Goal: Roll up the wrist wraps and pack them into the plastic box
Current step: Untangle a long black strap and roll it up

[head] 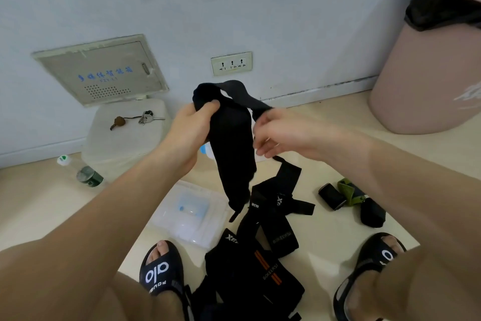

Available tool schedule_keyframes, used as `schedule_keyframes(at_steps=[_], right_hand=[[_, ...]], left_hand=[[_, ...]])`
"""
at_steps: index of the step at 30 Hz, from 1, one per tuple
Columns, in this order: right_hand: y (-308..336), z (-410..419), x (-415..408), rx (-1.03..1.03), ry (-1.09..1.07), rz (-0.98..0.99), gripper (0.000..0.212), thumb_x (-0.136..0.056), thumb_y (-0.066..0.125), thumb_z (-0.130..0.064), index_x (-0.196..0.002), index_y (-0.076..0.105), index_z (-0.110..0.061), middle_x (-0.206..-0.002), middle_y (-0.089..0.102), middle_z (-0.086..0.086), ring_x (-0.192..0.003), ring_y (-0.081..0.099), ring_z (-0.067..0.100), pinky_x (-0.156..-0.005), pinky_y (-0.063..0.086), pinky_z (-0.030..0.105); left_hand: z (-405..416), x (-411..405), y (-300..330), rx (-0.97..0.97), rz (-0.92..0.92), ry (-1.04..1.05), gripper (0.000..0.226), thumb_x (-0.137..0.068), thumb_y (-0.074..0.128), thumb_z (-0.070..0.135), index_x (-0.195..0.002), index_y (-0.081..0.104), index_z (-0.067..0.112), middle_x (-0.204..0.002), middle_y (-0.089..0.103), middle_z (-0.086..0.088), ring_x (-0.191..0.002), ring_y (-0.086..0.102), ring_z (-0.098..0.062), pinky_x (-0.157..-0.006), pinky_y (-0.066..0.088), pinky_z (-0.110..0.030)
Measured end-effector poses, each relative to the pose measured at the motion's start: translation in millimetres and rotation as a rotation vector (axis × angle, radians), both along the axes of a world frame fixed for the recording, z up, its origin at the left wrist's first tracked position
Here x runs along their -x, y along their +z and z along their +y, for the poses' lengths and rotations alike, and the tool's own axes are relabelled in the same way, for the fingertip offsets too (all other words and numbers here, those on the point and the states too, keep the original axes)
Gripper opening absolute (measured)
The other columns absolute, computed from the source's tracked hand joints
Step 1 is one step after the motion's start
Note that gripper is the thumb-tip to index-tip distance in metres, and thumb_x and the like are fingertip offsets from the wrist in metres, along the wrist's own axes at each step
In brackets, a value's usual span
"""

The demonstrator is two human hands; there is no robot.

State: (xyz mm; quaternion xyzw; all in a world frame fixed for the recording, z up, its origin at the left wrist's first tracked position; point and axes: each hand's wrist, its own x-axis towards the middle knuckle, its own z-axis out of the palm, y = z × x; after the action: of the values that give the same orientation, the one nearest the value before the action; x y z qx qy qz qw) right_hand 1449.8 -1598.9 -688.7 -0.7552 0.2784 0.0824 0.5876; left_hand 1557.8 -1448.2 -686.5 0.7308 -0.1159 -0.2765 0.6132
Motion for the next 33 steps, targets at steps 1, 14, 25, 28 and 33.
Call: schedule_keyframes(at_steps=[1,14,25,28,33], right_hand=[[-3.4,3.5,1.1,0.089,0.037,0.045,0.005,-0.092,0.061,-0.003,-0.094,0.063,-0.008,-0.091,0.072,0.011,-0.088,0.075,0.021,-0.084,0.062,0.033],[-47.4,23.2,2.4,0.134,0.327,0.274,0.031,-0.088,0.074,-0.021,-0.117,0.066,-0.016,-0.117,0.071,0.005,-0.113,0.067,0.024,-0.106,0.052,0.042],[-20.2,10.5,18.1,-0.288,0.164,0.229,0.027,-0.096,0.057,-0.006,-0.120,0.064,0.003,-0.112,0.074,0.020,-0.101,0.074,0.035,-0.094,0.060,0.048],[-3.0,1.9,18.1,-0.399,-0.030,0.093,0.013,-0.099,0.053,-0.002,-0.101,0.065,0.001,-0.085,0.073,0.014,-0.069,0.072,0.023,-0.066,0.063,0.034],[17.0,-12.4,18.2,-0.431,-0.279,-0.050,0.008,-0.101,0.055,-0.003,-0.098,0.062,-0.003,-0.074,0.072,0.008,-0.056,0.069,0.011,-0.045,0.051,0.017]], left_hand=[[1.1,-1.5,1.7,0.019,0.025,0.020,0.013,-0.105,0.053,0.024,-0.111,0.065,0.023,-0.114,0.074,0.001,-0.105,0.070,-0.013,-0.091,0.056,-0.031],[10.0,-13.3,16.2,0.171,0.188,0.196,0.017,-0.104,0.056,0.022,-0.115,0.066,0.016,-0.115,0.076,-0.004,-0.110,0.071,-0.017,-0.092,0.058,-0.033],[28.2,-38.2,8.8,-0.460,-0.388,0.023,0.036,-0.092,0.066,0.044,-0.102,0.067,0.009,-0.099,0.068,-0.008,-0.094,0.066,-0.020,-0.075,0.051,-0.035],[29.7,-38.1,1.1,-0.660,-0.550,-0.059,0.048,-0.090,0.067,0.048,-0.107,0.065,0.003,-0.107,0.061,-0.009,-0.107,0.060,-0.026,-0.070,0.045,-0.036],[30.4,-32.4,5.2,-0.696,-0.694,-0.003,0.041,-0.094,0.064,0.046,-0.123,0.058,0.018,-0.119,0.044,-0.002,-0.097,0.048,-0.018,-0.081,0.034,-0.031]])
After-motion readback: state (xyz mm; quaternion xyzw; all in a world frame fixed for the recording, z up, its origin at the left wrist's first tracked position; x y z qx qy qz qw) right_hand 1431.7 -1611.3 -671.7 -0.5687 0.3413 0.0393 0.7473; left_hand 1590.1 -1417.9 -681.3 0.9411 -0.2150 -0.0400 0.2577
